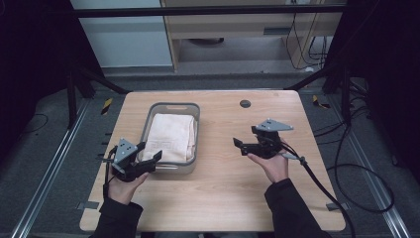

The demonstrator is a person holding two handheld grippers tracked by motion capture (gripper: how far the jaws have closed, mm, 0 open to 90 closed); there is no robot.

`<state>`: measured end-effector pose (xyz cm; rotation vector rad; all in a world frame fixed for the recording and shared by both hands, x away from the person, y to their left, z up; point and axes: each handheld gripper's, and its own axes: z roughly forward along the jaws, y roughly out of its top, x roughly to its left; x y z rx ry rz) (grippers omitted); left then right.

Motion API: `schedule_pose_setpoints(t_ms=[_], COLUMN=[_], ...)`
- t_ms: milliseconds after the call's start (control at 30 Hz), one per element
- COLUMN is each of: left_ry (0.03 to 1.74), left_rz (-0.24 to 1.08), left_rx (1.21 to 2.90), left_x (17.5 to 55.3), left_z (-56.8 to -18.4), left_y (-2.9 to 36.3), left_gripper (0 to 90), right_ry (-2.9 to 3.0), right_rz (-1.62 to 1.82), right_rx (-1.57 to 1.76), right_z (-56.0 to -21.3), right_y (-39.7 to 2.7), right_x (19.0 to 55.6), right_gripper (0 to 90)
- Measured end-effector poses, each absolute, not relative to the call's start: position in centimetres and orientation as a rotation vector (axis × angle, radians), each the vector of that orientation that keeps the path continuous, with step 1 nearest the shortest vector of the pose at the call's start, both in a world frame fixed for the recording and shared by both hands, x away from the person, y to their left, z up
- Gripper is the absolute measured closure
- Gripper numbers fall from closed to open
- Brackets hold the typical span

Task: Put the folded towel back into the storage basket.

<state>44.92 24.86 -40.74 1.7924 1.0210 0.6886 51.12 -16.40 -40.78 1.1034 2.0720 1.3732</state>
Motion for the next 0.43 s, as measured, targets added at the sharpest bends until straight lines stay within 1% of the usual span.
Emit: schedule_pose_setpoints(t_ms=[233,433], left_ry=[0.987,0.987], left_rz=[0.693,0.69], left_rx=[1.799,1.82], left_x=[43.6,42.4], left_z=[-41.7,-42.9], left_y=[25.2,26.4], left_gripper=[26.4,26.1], right_ry=[2.047,2.057], right_rz=[1.349,1.293], right_rx=[1.149,1.163], right_z=[-42.9,-44.5], right_y=[-20.6,-23.2], right_x=[49.0,47.4], right_gripper=[12.7,11.9])
